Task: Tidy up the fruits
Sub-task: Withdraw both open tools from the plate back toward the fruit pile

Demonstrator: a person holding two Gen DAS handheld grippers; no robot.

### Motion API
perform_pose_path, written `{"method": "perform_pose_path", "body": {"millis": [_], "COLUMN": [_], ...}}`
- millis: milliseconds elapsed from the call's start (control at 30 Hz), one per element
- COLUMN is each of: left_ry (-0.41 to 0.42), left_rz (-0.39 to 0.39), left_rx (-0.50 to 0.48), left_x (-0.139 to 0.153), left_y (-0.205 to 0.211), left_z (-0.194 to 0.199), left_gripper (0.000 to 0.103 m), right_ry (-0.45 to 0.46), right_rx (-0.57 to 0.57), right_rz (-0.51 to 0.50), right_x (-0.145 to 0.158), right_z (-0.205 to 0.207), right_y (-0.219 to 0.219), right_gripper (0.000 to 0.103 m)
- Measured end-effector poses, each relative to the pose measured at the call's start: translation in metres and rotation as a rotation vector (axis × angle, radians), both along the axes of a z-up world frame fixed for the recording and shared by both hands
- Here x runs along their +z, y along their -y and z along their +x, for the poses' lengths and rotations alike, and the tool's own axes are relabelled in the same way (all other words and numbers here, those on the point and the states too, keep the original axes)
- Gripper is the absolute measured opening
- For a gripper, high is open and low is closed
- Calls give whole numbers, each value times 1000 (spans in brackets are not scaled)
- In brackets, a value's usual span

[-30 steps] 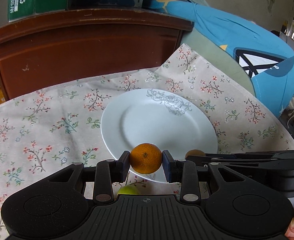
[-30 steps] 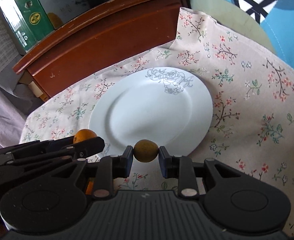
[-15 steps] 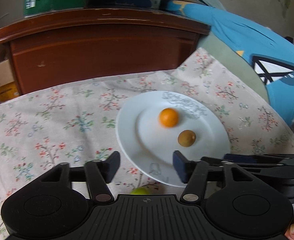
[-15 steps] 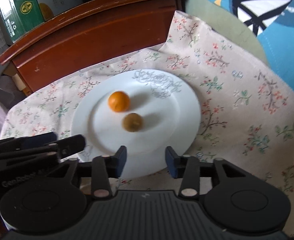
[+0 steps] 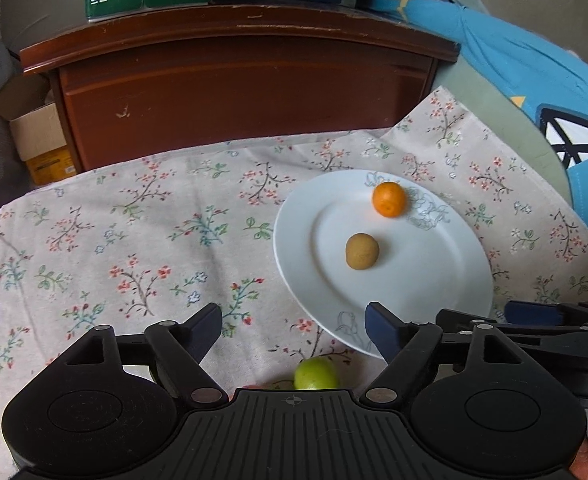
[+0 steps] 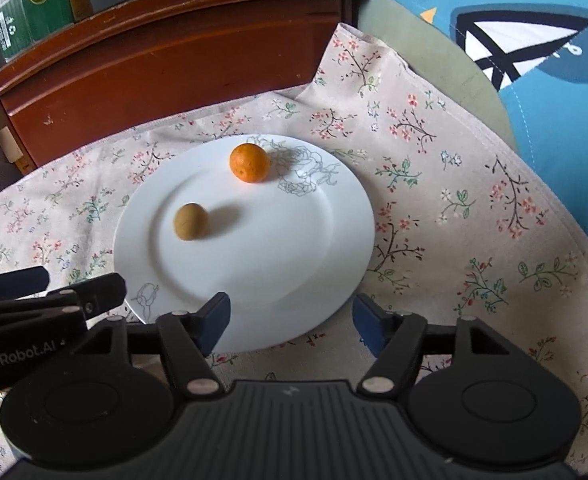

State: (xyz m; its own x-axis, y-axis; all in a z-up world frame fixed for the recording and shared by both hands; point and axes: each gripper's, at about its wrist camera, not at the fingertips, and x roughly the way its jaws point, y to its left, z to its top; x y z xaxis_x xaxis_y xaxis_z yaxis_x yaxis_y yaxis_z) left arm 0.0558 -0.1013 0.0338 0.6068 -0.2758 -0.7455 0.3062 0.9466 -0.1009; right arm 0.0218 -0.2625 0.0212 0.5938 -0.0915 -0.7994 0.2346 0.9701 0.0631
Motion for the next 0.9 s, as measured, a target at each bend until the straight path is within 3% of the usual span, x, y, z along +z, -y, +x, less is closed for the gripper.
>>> {"method": "perform_pose_path", "body": {"millis": [400, 900], "left_ry": [-31, -28], "left_rz": [53, 116], "left_rx": [61, 83], "left_x": [5, 17], "left_y": [-6, -23], "left_z": [-3, -25], "left_gripper": [88, 92], "right_ry": [-39, 3], "right_rx": [-6, 65], "right_rz": [-30, -27], "right_x": [4, 11], "right_z": [-1, -14], "right_y": [-5, -13], "right_gripper": [76, 81]}}
